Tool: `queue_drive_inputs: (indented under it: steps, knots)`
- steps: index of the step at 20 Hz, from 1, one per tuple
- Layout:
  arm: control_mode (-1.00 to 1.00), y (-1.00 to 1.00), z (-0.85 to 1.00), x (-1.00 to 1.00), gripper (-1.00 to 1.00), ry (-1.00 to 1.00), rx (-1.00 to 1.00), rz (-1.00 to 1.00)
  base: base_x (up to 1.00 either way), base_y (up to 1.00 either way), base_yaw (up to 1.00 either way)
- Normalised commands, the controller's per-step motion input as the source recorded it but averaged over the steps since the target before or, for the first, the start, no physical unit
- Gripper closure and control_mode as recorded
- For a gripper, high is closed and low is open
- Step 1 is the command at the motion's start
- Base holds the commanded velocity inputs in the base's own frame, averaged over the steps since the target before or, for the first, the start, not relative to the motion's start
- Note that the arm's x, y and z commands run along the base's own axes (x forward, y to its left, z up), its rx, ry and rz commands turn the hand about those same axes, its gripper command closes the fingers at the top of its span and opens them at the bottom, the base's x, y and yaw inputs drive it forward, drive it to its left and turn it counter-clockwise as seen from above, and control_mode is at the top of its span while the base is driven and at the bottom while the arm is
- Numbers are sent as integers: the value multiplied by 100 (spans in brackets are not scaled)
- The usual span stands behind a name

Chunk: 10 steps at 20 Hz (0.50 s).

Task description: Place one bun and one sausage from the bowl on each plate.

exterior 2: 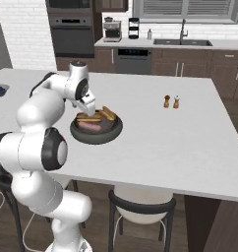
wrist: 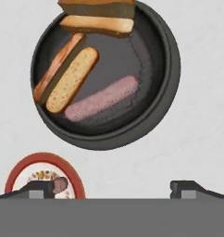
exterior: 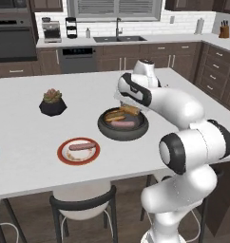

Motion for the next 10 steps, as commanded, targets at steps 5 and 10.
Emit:
queue_drive_inputs:
  steps: [5,10]
  knots:
    - [-100,-45,0,26,-100,-7,-31,67,0,0,0]
    - [-100,-25,0,8,-100,-11,-39,63,0,0,0]
